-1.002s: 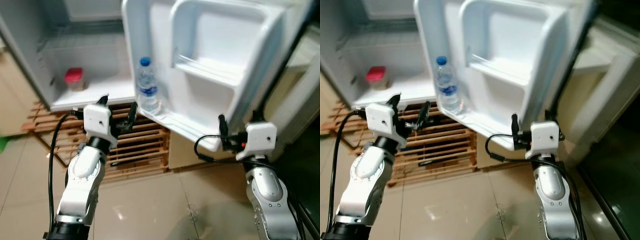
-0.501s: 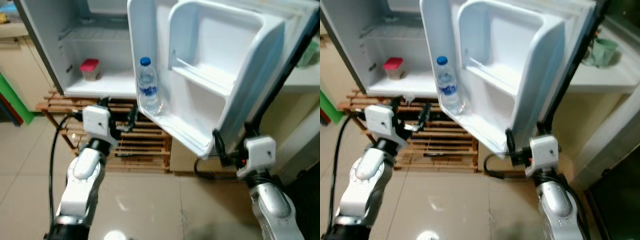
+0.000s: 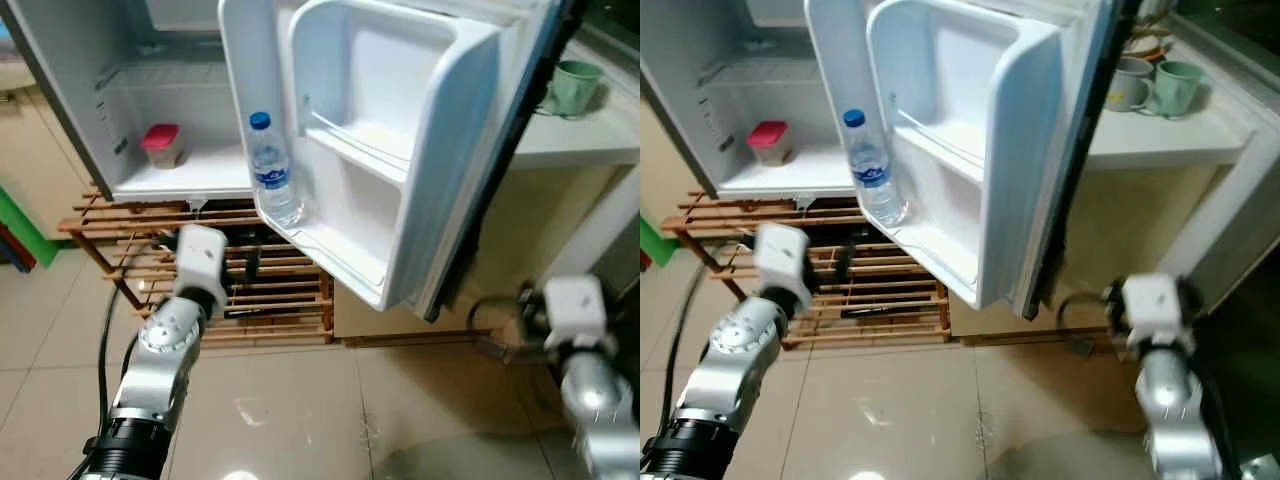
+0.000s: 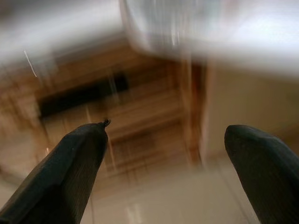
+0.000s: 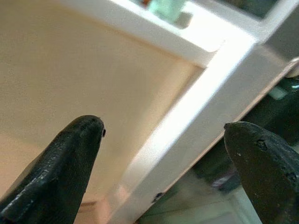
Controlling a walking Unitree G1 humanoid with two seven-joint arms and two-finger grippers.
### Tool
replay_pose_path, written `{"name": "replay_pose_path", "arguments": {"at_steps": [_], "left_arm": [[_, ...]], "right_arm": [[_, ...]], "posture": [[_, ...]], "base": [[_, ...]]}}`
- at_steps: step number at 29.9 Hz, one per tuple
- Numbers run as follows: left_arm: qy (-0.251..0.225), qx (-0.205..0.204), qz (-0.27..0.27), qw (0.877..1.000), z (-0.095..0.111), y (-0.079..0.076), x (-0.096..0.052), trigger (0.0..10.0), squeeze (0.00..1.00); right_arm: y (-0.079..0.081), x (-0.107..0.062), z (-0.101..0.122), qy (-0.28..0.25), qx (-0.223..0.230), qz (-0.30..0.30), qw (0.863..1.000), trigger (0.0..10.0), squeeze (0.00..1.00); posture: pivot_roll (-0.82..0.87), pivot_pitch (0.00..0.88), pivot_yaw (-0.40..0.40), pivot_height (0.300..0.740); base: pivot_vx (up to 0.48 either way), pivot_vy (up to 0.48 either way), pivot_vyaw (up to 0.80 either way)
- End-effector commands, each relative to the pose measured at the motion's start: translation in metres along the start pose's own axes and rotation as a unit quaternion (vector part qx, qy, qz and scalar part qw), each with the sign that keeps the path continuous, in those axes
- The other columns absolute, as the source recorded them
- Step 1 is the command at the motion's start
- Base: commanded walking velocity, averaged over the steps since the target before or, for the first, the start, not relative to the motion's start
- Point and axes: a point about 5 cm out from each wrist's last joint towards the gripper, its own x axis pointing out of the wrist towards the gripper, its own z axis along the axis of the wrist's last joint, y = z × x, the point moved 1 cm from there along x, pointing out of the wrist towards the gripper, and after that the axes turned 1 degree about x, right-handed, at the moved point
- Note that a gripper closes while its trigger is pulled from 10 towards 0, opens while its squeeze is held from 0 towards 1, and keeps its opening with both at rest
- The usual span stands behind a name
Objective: Restocking fridge
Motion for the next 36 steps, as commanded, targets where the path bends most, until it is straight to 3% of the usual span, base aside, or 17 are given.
{"name": "replay_pose_path", "arguments": {"at_steps": [1, 6, 12, 16, 18, 22, 24, 25, 26, 27, 28, 29, 30, 32, 34, 35, 36], "left_arm": [[0.071, -0.016, 0.01, 0.997, -0.028, 0.007, -0.001, 10.0, 0.0], [0.134, -0.024, 0.026, 0.99, -0.055, 0.016, -0.003, 10.0, 0.0], [0.26, 0.023, -0.025, 0.965, -0.11, 0.014, -0.02, 10.0, 0.0], [0.292, 0.026, -0.022, 0.956, -0.127, 0.018, -0.029, 10.0, 0.0], [0.335, 0.072, -0.022, 0.939, -0.149, 0.026, -0.046, 10.0, 0.0], [0.38, 0.157, -0.056, 0.91, -0.17, 0.032, -0.067, 10.0, 0.0], [0.417, 0.216, -0.098, 0.877, -0.186, 0.034, -0.085, 10.0, 0.0], [0.417, 0.216, -0.098, 0.877, -0.186, 0.034, -0.085, 10.0, 0.0], [0.445, 0.234, -0.143, 0.853, -0.198, 0.031, -0.099, 10.0, 0.0], [0.453, 0.23, -0.159, 0.847, -0.202, 0.028, -0.103, 10.0, 0.0], [0.457, 0.227, -0.17, 0.843, -0.204, 0.026, -0.105, 10.0, 0.0], [0.457, 0.227, -0.17, 0.843, -0.204, 0.026, -0.105, 10.0, 0.0], [0.459, 0.226, -0.177, 0.841, -0.205, 0.025, -0.106, 10.0, 0.0], [0.456, 0.246, -0.19, 0.834, -0.206, 0.021, -0.106, 10.0, 0.0], [0.452, 0.245, -0.19, 0.837, -0.205, 0.019, -0.104, 10.0, 0.0], [0.439, 0.241, -0.176, 0.847, -0.2, 0.019, -0.096, 10.0, 0.0], [0.439, 0.241, -0.176, 0.847, -0.2, 0.019, -0.096, 10.0, 0.0]], "right_arm": [[-0.002, 0.009, 0.007, -0.005, 0.004, -0.015, 1.0, 10.0, 0.0], [-0.01, 0.024, 0.03, -0.039, 0.024, -0.037, 0.998, 10.0, 0.0], [0.015, 0.041, 0.09, -0.119, 0.118, 0.049, 0.985, 10.0, 0.0], [0.026, 0.038, 0.104, -0.134, 0.146, 0.088, 0.976, 10.0, 0.0], [0.042, 0.029, 0.122, -0.142, 0.191, 0.158, 0.958, 10.0, 0.0], [0.069, 0.006, 0.142, -0.144, 0.2, 0.298, 0.922, 10.0, 0.0], [0.075, -0.014, 0.164, -0.16, 0.223, 0.374, 0.886, 10.0, 0.0], [0.075, -0.014, 0.164, -0.16, 0.223, 0.374, 0.886, 10.0, 0.0], [0.077, -0.038, 0.186, -0.175, 0.264, 0.451, 0.834, 10.0, 0.0], [0.077, -0.049, 0.195, -0.183, 0.281, 0.484, 0.808, 10.0, 0.0], [0.076, -0.058, 0.201, -0.188, 0.293, 0.511, 0.786, 10.0, 0.0], [0.076, -0.058, 0.201, -0.188, 0.293, 0.511, 0.786, 10.0, 0.0], [0.075, -0.066, 0.205, -0.192, 0.302, 0.533, 0.766, 10.0, 0.0], [0.066, -0.08, 0.207, -0.197, 0.343, 0.586, 0.707, 10.0, 0.0], [0.064, -0.077, 0.201, -0.185, 0.358, 0.585, 0.704, 10.0, 0.0], [0.063, -0.064, 0.184, -0.149, 0.38, 0.563, 0.718, 10.0, 0.0], [0.063, -0.064, 0.184, -0.149, 0.38, 0.563, 0.718, 10.0, 0.0]], "posture": [[-0.2, 0.012, 0.074, 0.74], [-0.2, 0.011, 0.069, 0.74], [-0.19, 0.005, 0.069, 0.74], [-0.2, 0.006, 0.071, 0.74], [-0.2, 0.005, 0.071, 0.74], [-0.2, 0.004, 0.074, 0.74], [-0.2, 0.005, 0.076, 0.74], [-0.2, 0.005, 0.076, 0.74], [-0.2, 0.006, 0.075, 0.74], [-0.2, 0.006, 0.075, 0.74], [-0.2, 0.006, 0.075, 0.74], [-0.2, 0.006, 0.075, 0.74], [-0.2, 0.006, 0.075, 0.74], [-0.2, 0.006, 0.074, 0.74], [-0.2, 0.004, 0.071, 0.74], [-0.2, 0.003, 0.07, 0.74], [-0.2, 0.003, 0.07, 0.74]], "base": [[0.0, 0.0, 0.0], [0.0, 0.0, 0.0], [0.0, 0.0, 0.0], [0.0, 0.0, 0.0], [0.0, 0.0, 0.0], [0.0, 0.0, 0.0], [0.0, 0.0, 0.0], [0.0, 0.0, 0.0], [0.0, 0.0, 0.0], [0.0, 0.0, 0.0], [0.0, 0.0, 0.0], [0.0, 0.0, 0.0], [0.0, 0.0, 0.0], [0.0, 0.0, 0.0], [0.0, 0.0, 0.0], [0.0, 0.0, 0.0], [0.0, 0.0, 0.0]]}}
